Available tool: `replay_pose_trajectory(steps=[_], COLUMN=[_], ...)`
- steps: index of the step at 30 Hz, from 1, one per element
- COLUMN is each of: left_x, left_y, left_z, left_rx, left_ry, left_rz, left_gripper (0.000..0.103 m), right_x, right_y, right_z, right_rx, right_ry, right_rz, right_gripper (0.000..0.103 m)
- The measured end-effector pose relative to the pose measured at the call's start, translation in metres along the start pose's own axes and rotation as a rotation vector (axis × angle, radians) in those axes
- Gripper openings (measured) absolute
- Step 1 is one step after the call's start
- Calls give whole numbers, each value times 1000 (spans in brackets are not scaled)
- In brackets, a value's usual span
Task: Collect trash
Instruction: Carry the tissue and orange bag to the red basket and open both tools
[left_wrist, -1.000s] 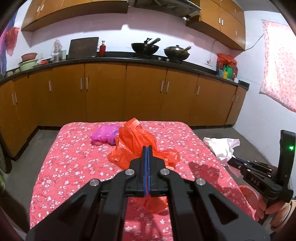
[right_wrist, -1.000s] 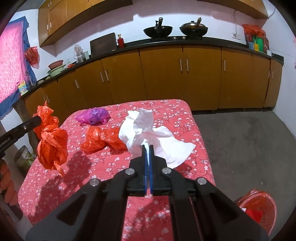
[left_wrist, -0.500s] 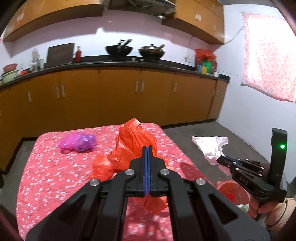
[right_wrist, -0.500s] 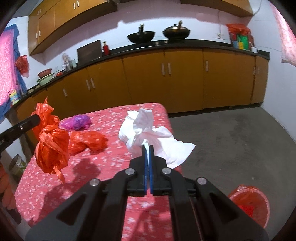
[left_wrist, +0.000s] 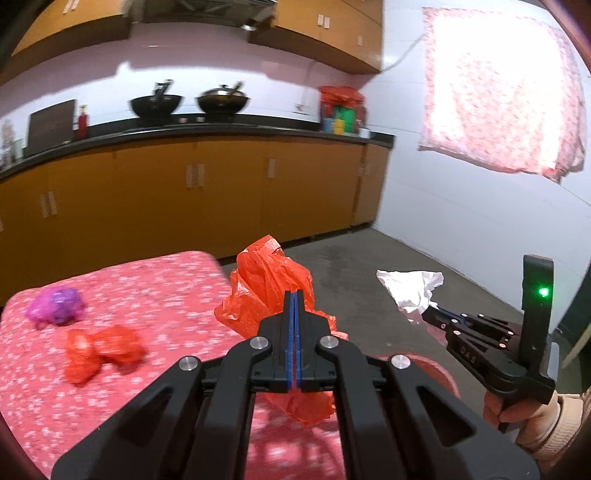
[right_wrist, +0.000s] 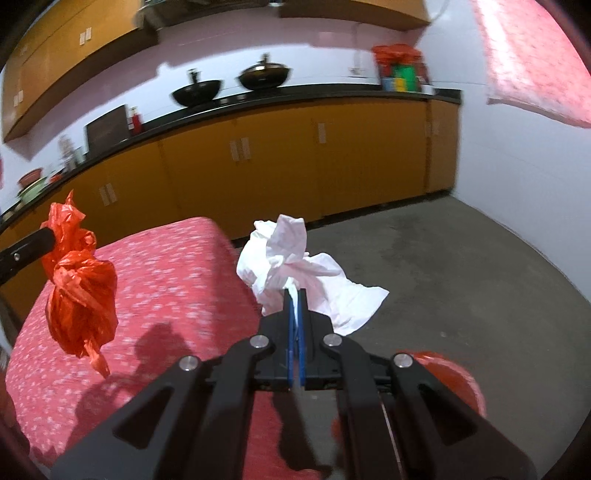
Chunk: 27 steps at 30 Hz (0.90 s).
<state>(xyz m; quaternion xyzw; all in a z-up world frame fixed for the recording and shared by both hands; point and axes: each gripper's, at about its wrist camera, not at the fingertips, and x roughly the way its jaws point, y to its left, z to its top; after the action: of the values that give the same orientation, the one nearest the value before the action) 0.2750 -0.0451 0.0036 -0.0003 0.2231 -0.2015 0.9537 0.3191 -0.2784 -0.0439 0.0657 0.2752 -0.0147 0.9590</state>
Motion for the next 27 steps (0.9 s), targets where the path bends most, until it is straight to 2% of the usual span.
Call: replay_pose_trajectory(steps=[6, 13, 19, 27], left_x=[31, 73, 108, 149], left_y=[-59, -124, -168, -198], left_z=[-4, -24, -52, -88], left_rx=[43, 91, 132, 165], left_ry=[33, 101, 172, 296], left_rz=[-113, -214, -251, -245], left_gripper=[0, 0, 0, 0], right_x=[-12, -10, 5, 41], right_y=[-67, -141, -177, -194], right_z=[-12, -43, -72, -109], right_rx=[66, 159, 201, 233], right_ry=[0, 53, 106, 205], right_rz=[-110, -218, -263, -250], right_gripper=[4, 4, 4, 4])
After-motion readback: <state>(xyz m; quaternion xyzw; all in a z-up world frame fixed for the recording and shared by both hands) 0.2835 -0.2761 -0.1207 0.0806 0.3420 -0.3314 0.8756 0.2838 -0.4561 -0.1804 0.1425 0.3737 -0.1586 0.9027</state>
